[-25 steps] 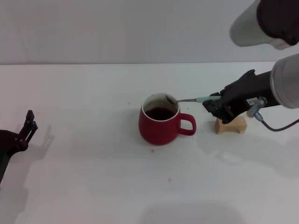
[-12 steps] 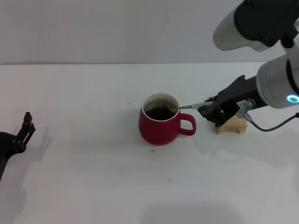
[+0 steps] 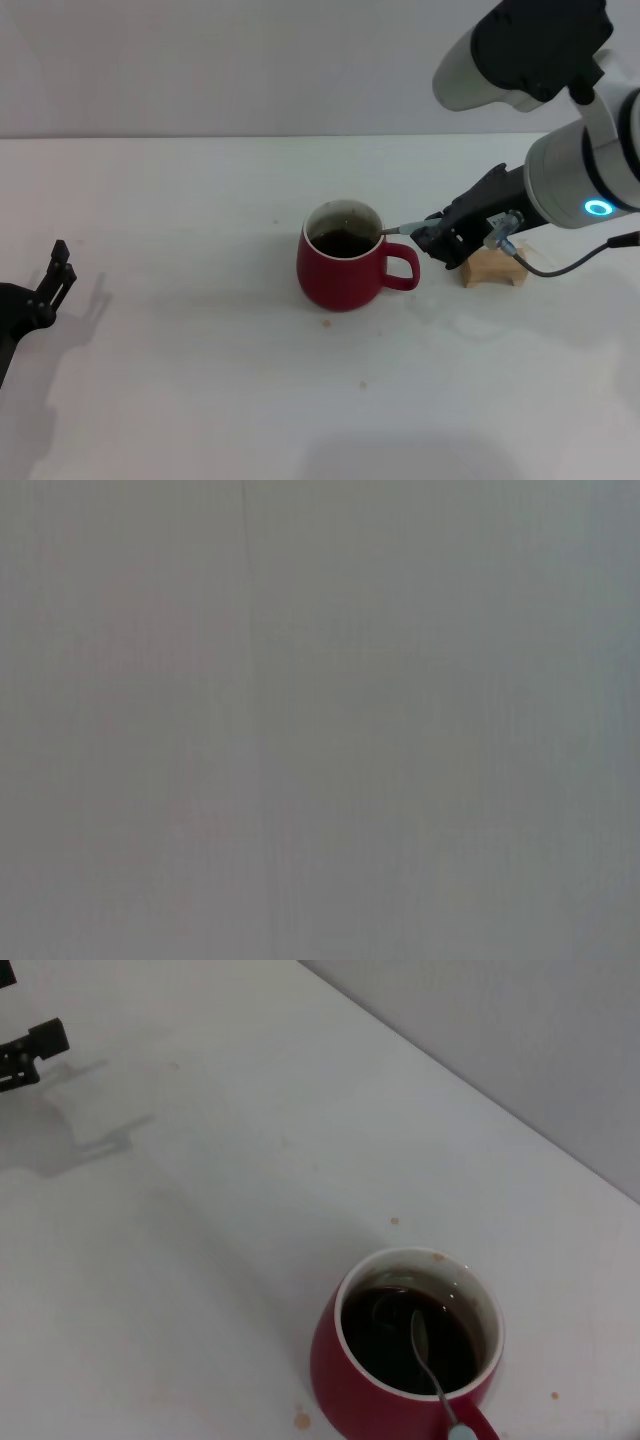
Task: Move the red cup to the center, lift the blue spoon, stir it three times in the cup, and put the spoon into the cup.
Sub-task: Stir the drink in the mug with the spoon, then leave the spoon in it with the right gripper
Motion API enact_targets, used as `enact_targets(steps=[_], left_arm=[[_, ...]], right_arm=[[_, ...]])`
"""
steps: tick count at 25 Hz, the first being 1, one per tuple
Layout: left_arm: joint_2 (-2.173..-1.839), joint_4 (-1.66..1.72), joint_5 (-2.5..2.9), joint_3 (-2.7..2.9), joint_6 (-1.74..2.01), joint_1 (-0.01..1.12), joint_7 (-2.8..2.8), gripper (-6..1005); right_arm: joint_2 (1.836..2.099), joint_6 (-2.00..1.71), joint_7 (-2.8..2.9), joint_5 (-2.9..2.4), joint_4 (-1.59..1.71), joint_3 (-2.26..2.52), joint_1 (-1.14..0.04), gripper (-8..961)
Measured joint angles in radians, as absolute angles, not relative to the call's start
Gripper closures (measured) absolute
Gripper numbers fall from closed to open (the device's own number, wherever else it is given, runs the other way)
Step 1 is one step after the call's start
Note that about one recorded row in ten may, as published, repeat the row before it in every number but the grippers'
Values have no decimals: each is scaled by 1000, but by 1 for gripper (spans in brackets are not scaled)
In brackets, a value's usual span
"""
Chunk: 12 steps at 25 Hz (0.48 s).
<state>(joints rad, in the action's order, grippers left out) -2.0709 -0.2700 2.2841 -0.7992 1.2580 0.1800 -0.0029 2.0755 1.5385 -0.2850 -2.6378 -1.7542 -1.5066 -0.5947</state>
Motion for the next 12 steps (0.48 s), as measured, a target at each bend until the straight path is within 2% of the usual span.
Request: enact_targets(steps=[12], left_arm=[[-2071,-275,2284,-799,1258,177,-5,141]], right_arm=[[2076,1490,-303,-2629,-1677,-1496,-621,822]])
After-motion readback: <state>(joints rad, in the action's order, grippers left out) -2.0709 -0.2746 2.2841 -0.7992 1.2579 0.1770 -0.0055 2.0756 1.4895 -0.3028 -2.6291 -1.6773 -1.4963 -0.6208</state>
